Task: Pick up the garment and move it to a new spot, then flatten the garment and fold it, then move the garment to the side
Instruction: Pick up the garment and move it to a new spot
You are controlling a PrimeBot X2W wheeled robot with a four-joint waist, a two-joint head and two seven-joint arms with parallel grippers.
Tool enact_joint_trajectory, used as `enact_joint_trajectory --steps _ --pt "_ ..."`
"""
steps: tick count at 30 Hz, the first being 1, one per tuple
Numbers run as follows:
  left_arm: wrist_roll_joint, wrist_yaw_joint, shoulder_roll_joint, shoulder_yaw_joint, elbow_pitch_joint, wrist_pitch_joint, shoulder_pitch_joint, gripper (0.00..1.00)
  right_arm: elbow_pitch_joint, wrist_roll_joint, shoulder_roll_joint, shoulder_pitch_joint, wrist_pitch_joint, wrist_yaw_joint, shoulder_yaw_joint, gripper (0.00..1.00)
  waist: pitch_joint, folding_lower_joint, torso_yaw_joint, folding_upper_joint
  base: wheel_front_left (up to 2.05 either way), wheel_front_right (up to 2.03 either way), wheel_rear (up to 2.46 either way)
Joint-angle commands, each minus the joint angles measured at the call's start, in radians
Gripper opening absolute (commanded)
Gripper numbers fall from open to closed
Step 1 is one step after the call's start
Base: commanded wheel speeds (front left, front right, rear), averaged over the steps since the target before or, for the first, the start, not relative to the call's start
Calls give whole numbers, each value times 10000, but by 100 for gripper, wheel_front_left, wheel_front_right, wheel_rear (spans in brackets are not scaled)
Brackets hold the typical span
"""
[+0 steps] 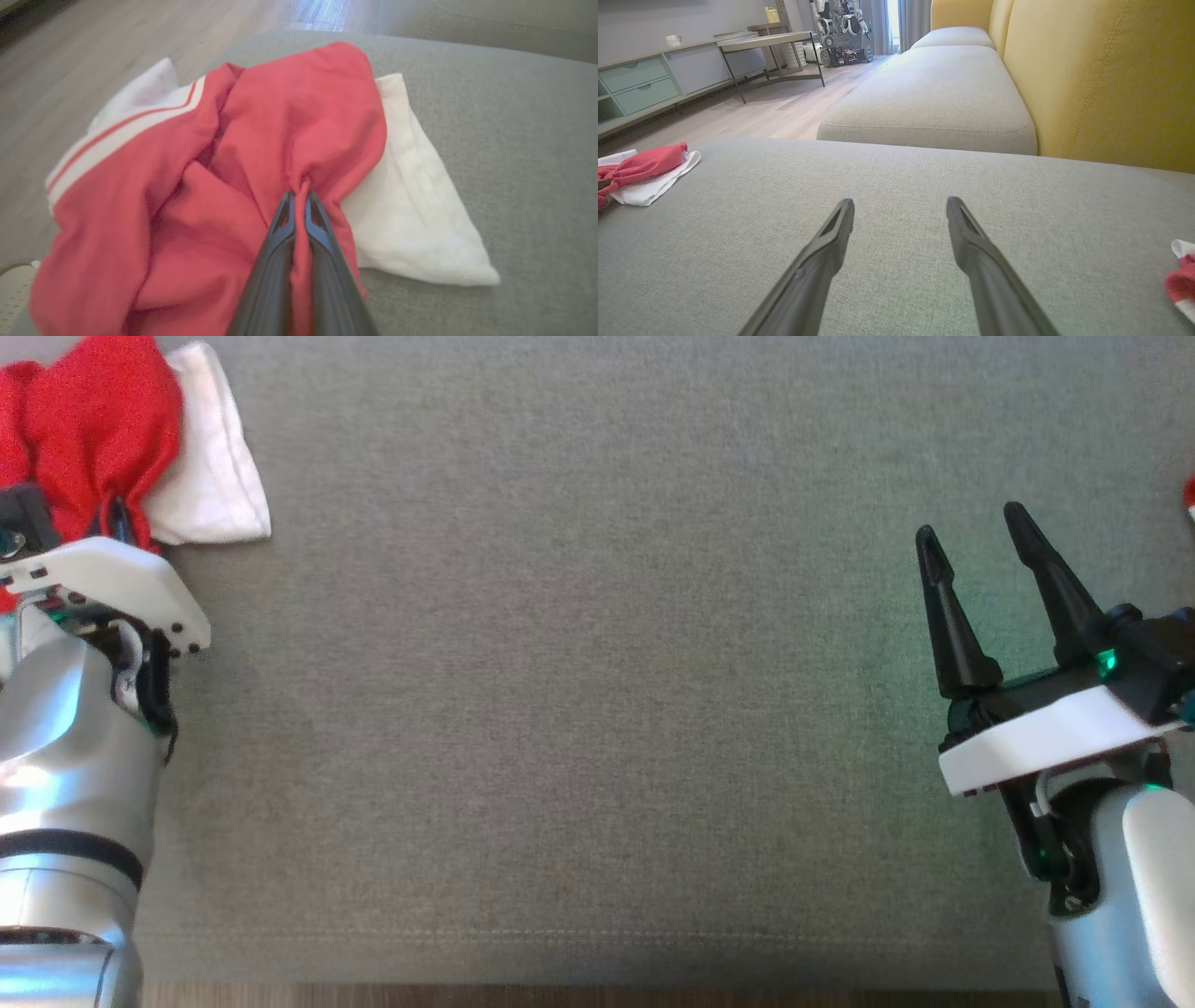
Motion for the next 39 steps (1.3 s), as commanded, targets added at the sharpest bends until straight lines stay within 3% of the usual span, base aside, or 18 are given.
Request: enact_joint_trajectory --steps 1,5,9,18,25,32,39 --pt "139 97 668 137 -353 -257 -146 0 -311 57 -45 11 -131 33 126 100 -264 -1 160 0 0 0 0" --pt "339 268 733 114 -1282 -478 -43 0 -250 62 25 211 -171 33 10 100 -767 -1 369 0 0 0 0" --pt "564 431 932 404 -3344 -491 552 0 -218 58 137 448 -199 33 -114 100 -1285 -1 497 0 0 0 0" --pt "861 719 821 949 -7745 -494 3187 0 -244 1 516 1159 -228 33 -403 100 -2349 -1 423 0 0 0 0" --pt "939 929 442 668 -10458 -489 5552 0 -328 24 723 1649 -228 33 -521 100 -2729 -1 16 0 0 0 0" --pt "871 733 -105 -248 -11516 -193 6724 0 -424 77 794 1748 -173 33 -483 100 -2635 -1 -617 0 0 0 0" --pt "952 181 -813 -1409 -11114 -82 6235 0 -429 194 822 1580 -193 33 -267 100 -2342 -1 -1590 0 0 0 0"
